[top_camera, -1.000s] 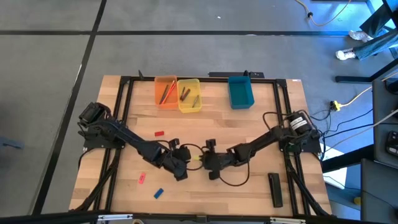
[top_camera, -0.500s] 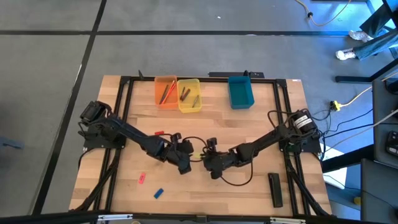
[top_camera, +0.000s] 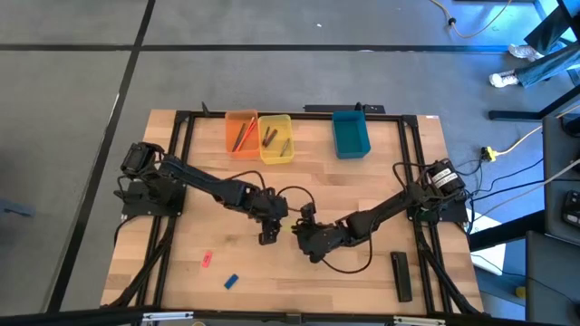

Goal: Sort crayons/erasers/pens/pencils in bins
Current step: Put the yellow eraser into the blue bin

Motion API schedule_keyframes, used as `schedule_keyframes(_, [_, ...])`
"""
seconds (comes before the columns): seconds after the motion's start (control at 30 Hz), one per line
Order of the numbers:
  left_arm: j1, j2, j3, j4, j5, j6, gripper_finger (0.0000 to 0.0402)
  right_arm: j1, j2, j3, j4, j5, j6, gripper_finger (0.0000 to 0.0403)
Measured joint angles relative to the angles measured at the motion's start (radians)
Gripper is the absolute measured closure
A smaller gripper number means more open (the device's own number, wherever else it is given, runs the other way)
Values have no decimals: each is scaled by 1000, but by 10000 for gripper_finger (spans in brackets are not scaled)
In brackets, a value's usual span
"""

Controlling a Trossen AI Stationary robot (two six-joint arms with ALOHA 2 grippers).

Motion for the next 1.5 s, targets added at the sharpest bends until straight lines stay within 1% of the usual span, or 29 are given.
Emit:
schedule_keyframes(0.1, [15,0,0,44,138,56,295,-1,0,1,0,14,-3,346])
schedule_keyframes(0.17, [19,0,0,77,157,71,295,-2,0,2,0,15,-9,346])
schedule_keyframes(0.27, [30,0,0,112,110,72,295,-1,0,2,1,15,-31,346])
schedule_keyframes(0.4, [46,0,0,91,18,51,295,0,-1,2,0,13,-29,346])
schedule_keyframes(0.5, [54,0,0,82,-2,45,295,-7,-1,2,-2,7,49,346])
schedule_keyframes(0.57, [55,0,0,82,-10,46,295,-22,-1,2,-10,-47,129,345])
schedule_keyframes(0.73, [46,0,0,84,-51,61,295,-63,5,2,-32,-257,241,324])
schedule_keyframes(0.8, [35,10,0,89,-54,95,295,-71,10,-4,-35,-296,264,309])
schedule_keyframes(0.9, [10,29,0,81,-70,122,295,-81,17,-15,-39,-305,288,278])
schedule_keyframes(1.03, [-12,57,0,76,-147,122,295,-101,17,-38,-11,-284,318,233])
schedule_keyframes(1.1, [-14,72,0,84,-157,122,295,-115,17,-46,-17,-272,341,214])
schedule_keyframes(1.17, [-16,77,0,78,-159,118,295,-128,27,-45,-18,-288,354,200])
schedule_keyframes(1.27, [-16,78,0,73,-160,117,295,-139,51,-47,6,-347,377,190])
schedule_keyframes(1.33, [-16,78,0,73,-161,117,295,-140,69,-46,25,-345,381,188])
schedule_keyframes(1.43, [-16,78,0,72,-162,117,295,-148,92,-42,48,-315,416,192])
schedule_keyframes(1.5, [-16,78,0,71,-162,117,295,-158,99,-41,54,-332,440,201])
